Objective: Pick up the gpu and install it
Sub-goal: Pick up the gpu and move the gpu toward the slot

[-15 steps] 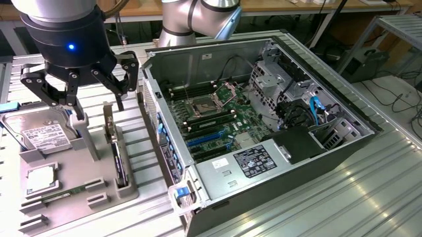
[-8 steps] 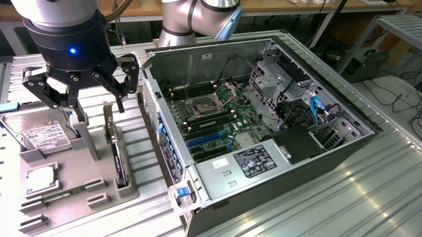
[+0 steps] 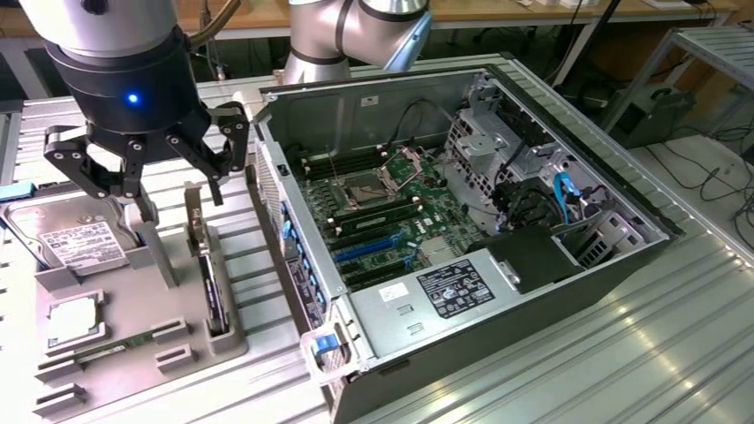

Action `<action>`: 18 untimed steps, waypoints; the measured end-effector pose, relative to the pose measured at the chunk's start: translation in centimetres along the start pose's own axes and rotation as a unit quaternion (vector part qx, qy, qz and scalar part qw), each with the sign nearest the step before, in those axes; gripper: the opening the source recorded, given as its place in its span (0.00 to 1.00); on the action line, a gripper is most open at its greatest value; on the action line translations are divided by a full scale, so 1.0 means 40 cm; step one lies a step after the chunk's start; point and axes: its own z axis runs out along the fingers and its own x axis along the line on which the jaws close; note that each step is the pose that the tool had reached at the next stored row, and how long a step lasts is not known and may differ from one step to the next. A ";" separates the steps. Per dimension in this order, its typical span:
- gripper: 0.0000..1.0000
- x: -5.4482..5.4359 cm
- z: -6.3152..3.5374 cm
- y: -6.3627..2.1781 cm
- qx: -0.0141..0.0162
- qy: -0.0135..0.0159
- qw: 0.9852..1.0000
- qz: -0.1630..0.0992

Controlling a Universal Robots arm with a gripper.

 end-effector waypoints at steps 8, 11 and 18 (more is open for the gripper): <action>0.66 0.000 0.014 -0.001 0.000 0.000 1.000 0.000; 0.66 0.001 0.020 -0.001 0.000 0.000 1.000 0.000; 0.66 0.001 0.032 -0.001 0.000 0.000 1.000 0.000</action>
